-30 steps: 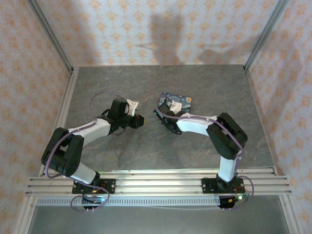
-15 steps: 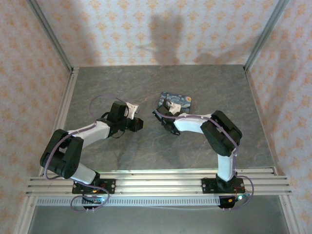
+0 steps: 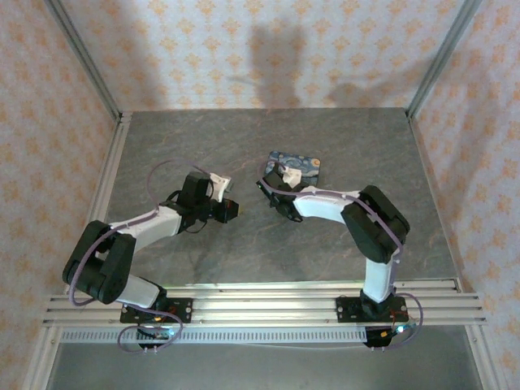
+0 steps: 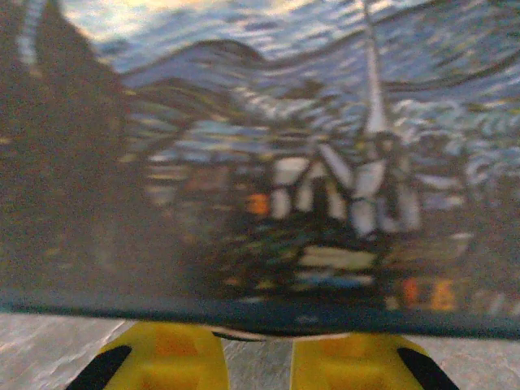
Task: Unlock the padlock with the key
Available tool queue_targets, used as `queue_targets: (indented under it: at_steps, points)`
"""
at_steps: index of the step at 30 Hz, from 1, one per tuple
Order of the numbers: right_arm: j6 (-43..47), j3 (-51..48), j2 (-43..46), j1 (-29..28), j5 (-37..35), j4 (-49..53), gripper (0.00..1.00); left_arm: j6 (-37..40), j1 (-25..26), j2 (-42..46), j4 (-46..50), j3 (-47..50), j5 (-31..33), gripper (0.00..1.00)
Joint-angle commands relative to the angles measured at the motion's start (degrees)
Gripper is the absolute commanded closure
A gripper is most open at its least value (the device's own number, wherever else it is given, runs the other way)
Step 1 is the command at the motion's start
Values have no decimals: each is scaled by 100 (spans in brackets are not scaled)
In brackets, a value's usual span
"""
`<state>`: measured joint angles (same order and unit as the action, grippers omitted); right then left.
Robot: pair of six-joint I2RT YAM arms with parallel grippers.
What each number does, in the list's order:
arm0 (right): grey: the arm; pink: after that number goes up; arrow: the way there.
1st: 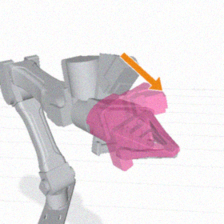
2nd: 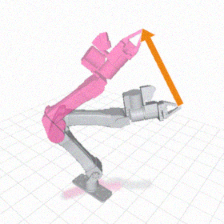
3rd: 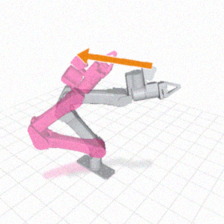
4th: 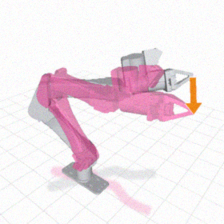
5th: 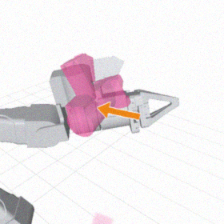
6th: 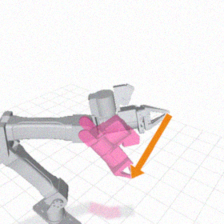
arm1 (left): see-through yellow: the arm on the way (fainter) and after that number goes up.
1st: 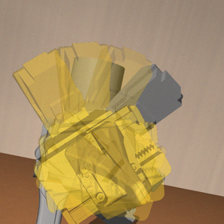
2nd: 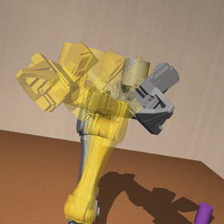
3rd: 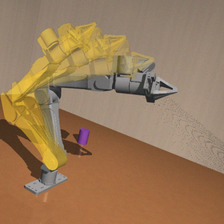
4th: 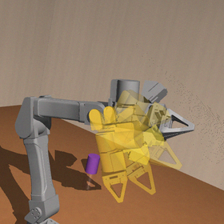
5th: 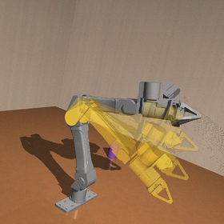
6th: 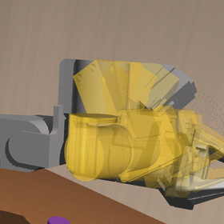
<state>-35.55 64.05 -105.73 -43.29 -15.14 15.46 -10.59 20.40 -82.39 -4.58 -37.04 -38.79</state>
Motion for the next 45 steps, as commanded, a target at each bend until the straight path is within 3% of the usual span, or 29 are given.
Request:
queue_targets:
  at_steps: [1, 10, 30, 45]
  points:
    - [379, -28, 464, 78, 377, 139, 93, 96, 69, 172, -313, 117, -16, 100]
    - [437, 28, 488, 303, 1502, 315, 100, 83, 156, -11, -507, 113, -240, 100]
    - [806, 562, 726, 778, 3408, 1037, 100, 255, 508, -441, -1277, 158, -695, 100]
    - [776, 863, 1002, 1364, 4595, 1407, 100, -777, 604, -1070, -2528, 77, -569, 100]
